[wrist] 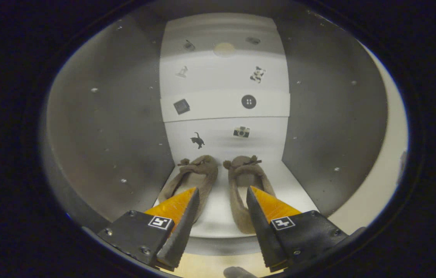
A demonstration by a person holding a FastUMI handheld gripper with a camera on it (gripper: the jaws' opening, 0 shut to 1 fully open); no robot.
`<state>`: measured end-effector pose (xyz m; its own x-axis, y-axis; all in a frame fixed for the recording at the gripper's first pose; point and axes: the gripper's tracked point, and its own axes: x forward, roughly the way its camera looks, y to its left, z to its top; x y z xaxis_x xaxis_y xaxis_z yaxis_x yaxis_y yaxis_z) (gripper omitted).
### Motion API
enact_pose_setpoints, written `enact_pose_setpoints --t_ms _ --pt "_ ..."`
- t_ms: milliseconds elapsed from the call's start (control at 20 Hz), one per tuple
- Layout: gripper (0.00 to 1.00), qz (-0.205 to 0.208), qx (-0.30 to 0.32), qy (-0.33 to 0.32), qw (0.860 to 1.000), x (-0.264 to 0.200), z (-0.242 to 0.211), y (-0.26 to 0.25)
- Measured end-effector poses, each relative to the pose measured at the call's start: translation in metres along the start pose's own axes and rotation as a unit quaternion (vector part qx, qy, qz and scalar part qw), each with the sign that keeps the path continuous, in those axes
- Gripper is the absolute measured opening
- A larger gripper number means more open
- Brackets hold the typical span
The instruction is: Open the shoe cabinet door, grab the shoes and put them into the shoe cabinet, then close the shoe cabinet door.
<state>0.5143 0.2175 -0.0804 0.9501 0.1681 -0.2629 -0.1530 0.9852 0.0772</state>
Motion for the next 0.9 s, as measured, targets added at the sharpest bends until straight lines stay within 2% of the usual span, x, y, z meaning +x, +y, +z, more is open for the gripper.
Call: enact_pose_setpoints --t_ms 150,300,600,900 --pt "0.79 0.019 0.003 -0.019 1.000 -0.061 -0.009 0.009" --pt "1.00 0.032 -0.011 -0.038 0.999 -0.127 -0.024 0.014" --pt "1.00 0.044 -0.010 -0.067 0.997 -0.245 -0.055 0.002" --pt "1.00 0.000 -0.015 -0.084 0.996 -0.346 -0.081 -0.060"
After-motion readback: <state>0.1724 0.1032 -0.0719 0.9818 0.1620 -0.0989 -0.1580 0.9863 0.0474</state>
